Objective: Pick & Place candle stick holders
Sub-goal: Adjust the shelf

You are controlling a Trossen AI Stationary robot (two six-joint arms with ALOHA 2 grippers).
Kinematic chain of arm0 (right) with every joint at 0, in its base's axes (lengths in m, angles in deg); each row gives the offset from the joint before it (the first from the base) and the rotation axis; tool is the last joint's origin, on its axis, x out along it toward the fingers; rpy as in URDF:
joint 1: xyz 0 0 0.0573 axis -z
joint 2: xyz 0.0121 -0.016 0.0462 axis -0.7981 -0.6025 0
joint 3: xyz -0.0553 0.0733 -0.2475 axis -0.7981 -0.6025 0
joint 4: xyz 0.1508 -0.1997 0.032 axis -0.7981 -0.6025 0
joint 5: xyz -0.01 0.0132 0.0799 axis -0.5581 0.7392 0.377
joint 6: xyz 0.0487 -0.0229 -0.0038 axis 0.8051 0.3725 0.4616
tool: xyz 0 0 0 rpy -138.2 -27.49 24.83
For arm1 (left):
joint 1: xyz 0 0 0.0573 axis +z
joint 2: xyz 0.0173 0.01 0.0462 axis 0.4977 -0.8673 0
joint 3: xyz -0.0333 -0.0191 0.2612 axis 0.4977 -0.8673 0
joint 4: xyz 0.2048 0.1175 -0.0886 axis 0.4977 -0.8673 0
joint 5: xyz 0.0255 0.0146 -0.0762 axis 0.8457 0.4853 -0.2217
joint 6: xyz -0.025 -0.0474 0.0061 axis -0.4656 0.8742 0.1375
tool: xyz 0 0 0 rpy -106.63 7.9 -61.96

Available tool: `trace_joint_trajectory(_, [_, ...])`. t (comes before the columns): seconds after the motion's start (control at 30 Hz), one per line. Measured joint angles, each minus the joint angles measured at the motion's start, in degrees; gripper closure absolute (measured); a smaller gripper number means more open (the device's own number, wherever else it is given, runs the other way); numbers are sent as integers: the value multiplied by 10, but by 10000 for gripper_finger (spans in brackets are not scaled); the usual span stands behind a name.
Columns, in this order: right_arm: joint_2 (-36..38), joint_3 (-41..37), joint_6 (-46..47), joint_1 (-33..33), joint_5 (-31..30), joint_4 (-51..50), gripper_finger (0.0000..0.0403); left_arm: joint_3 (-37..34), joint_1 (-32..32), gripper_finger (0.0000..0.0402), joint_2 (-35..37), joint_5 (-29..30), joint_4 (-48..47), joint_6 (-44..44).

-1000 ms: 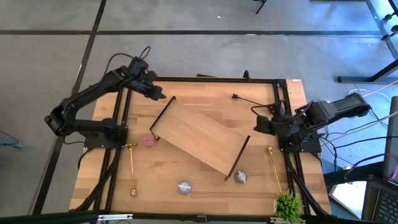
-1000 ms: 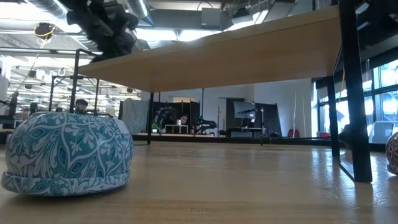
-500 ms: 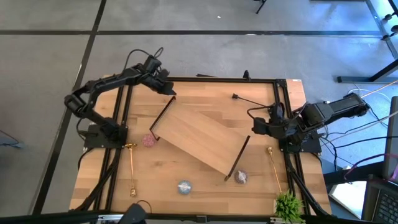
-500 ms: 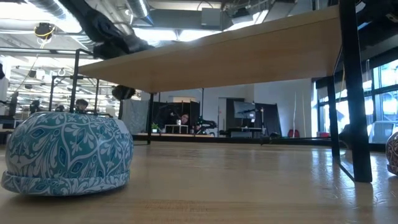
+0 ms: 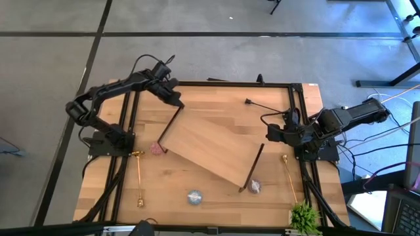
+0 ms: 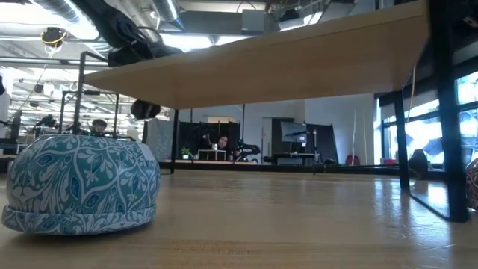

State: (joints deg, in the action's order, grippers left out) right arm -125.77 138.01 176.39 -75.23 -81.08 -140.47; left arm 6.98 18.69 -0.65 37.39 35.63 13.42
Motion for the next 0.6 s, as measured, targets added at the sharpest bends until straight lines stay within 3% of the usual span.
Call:
trace_joint_trajectory(0.3, [0, 0, -5, 0, 8, -2, 228, 0, -27, 399, 42, 30, -53, 0])
trace_joint_trajectory(0.6, [0, 0, -15, -15, 99, -6, 229, 0, -55, 399, 95, 69, -106, 2])
